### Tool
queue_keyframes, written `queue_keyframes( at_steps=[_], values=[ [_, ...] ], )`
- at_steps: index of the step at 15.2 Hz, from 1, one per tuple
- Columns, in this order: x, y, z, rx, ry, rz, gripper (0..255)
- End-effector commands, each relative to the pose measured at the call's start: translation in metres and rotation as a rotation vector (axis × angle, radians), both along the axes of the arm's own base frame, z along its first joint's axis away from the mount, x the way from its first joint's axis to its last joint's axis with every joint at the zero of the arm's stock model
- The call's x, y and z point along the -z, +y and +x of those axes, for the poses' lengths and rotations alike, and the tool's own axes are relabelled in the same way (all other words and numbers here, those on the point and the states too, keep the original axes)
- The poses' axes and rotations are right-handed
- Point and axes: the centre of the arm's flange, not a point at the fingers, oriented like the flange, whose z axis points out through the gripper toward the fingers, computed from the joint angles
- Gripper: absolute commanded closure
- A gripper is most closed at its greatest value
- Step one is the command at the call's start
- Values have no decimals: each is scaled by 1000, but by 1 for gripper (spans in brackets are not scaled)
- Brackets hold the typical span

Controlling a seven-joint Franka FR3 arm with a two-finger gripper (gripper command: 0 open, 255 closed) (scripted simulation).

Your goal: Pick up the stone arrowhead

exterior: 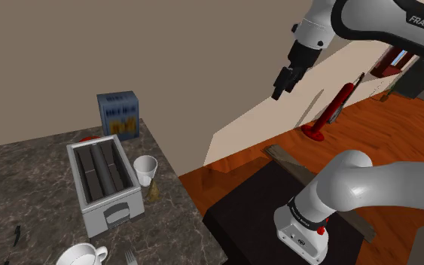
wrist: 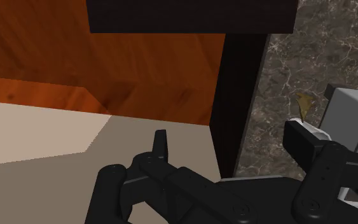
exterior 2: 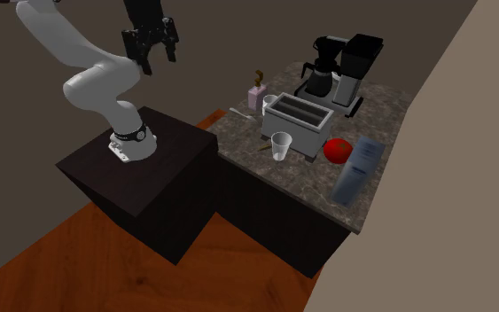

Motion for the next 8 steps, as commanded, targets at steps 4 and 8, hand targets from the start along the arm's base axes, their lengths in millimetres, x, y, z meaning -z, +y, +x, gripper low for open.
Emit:
queue_keyframes(
  at_steps=[4,8],
  values=[
    [33,22,-1,47,-11,6,0],
    [76,51,0,111,-26,14,0]
  ],
)
